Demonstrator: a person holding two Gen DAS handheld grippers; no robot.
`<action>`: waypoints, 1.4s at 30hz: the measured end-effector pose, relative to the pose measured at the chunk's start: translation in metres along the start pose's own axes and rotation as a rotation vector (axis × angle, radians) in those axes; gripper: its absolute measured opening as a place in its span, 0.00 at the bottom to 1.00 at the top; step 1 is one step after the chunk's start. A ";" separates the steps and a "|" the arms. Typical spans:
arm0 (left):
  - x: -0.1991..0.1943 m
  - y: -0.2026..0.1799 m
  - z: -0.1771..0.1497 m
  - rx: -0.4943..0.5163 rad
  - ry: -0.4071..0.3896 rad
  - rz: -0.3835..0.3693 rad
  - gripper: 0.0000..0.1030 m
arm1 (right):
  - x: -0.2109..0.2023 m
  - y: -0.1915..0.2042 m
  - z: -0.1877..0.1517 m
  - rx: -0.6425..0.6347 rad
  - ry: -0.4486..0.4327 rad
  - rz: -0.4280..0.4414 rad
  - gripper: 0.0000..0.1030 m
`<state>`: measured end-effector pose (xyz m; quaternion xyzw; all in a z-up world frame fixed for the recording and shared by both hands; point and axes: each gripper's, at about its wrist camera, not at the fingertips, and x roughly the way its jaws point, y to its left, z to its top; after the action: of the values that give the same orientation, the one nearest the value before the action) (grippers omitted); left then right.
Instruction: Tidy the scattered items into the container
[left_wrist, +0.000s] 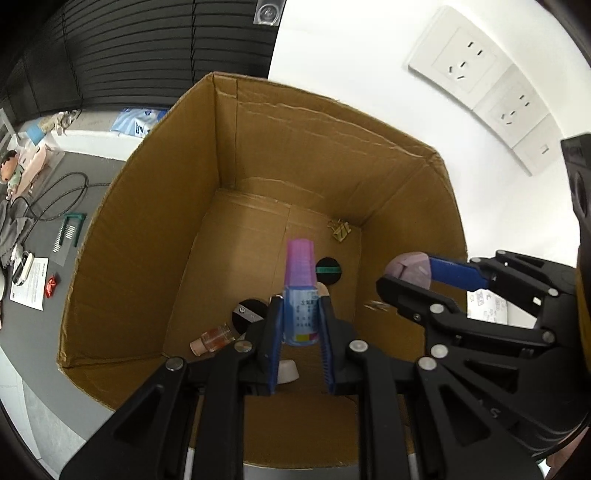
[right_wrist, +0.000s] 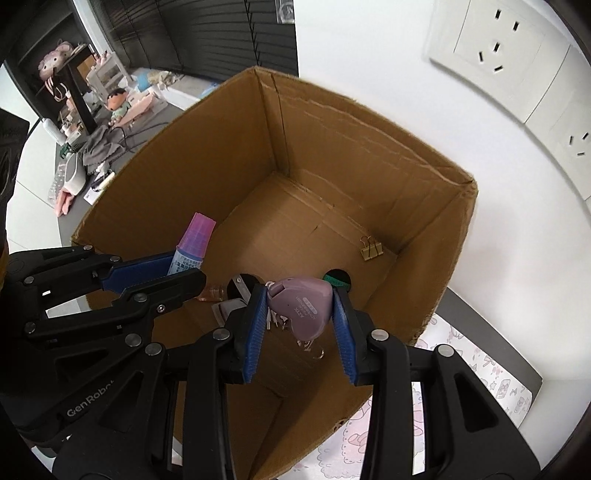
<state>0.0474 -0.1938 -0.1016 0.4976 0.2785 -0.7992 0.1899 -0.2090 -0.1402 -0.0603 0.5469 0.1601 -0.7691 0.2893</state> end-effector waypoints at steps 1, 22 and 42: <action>0.001 0.000 0.000 -0.002 0.000 0.000 0.17 | 0.002 0.000 -0.001 0.003 0.004 0.002 0.37; -0.021 0.015 -0.007 -0.038 -0.055 0.118 0.99 | -0.029 -0.021 -0.017 0.043 -0.061 -0.025 1.00; -0.047 -0.046 -0.008 0.076 -0.093 0.079 0.99 | -0.084 -0.048 -0.056 0.116 -0.130 -0.093 1.00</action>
<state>0.0465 -0.1515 -0.0502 0.4776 0.2192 -0.8232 0.2149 -0.1772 -0.0482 -0.0046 0.5038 0.1213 -0.8235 0.2309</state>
